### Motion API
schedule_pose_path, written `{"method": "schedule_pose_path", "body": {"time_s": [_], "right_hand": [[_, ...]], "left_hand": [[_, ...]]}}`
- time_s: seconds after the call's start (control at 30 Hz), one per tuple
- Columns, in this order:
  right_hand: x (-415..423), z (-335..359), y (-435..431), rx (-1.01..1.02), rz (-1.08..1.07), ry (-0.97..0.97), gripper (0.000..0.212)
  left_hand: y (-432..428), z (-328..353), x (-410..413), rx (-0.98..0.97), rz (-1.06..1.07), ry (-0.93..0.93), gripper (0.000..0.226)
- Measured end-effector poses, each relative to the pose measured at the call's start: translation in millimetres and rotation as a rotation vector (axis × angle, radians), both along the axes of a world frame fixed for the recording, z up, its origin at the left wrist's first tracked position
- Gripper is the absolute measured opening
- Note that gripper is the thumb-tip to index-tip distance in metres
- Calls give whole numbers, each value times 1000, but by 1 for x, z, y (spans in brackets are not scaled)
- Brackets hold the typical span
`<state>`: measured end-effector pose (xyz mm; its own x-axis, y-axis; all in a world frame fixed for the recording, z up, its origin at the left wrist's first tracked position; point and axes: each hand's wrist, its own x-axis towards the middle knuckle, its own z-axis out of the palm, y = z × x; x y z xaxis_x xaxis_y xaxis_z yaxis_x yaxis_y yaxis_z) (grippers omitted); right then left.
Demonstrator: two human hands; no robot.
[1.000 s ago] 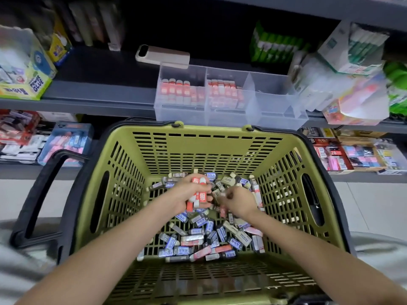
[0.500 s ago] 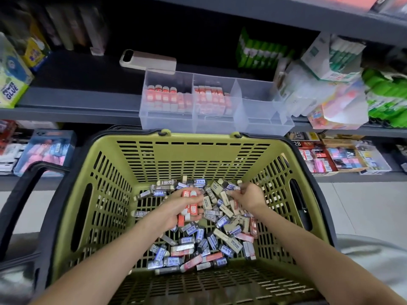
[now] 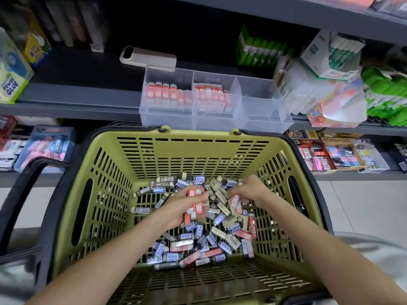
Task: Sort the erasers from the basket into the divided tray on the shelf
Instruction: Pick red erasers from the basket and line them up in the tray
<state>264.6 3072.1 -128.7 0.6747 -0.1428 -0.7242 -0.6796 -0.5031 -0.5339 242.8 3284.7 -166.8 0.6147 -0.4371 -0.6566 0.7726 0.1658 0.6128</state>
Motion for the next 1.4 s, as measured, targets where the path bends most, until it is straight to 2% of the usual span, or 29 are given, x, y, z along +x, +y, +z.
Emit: {"method": "schedule_pose_path", "body": {"time_s": [0.1,0.17,0.23,0.33,0.4,0.5,0.6,0.67,0.7,0.77,0.83,0.87,0.93,1.0,1.1,1.3,1.4], "right_hand": [[-5,24,20,362,26,34,26],[-11,34,33,482,57,47,15],[-17,38,41,557,39,46,18],[-23,39,46,660,-55,33,35],[-25,40,44,712,-66,25,31],[-26,42,40,792,-45,43,29],[-24,40,34,866,-170,16,29],[-25,33,34,715,-164,-26,20],[-30,28,36,569,-42,-22,15],[-47,10,44,289,391,39,14],[-70,-16,59,99,828,89,24],[-79,-30,66,18,1018,62,31],[-90,-51,78,-130,1289,-108,44],[-91,-61,82,-180,1375,-280,56],[-83,-67,86,-258,1404,-395,64],[-77,-67,98,-424,1593,-484,61],[-80,-68,101,-479,1669,-540,53]], "left_hand": [[-2,4,2,-41,-17,10,54],[-3,9,4,-63,-68,9,60],[-2,12,6,-110,-130,-18,59],[3,14,7,-177,-187,-44,50],[5,16,8,-203,-234,-68,45],[9,21,11,-170,-235,-61,47],[16,31,13,-73,-163,-47,55],[22,41,15,-27,-121,-60,52],[26,47,17,-11,-97,-70,50],[36,59,20,-7,-41,-88,47],[47,73,24,-46,-10,-111,44],[54,79,24,-78,-13,-132,39],[66,90,24,-143,-31,-184,30],[76,96,21,-170,-37,-232,33],[86,100,19,-185,8,-263,36],[83,107,22,-231,103,-270,41],[83,110,23,-286,137,-260,39]]}}
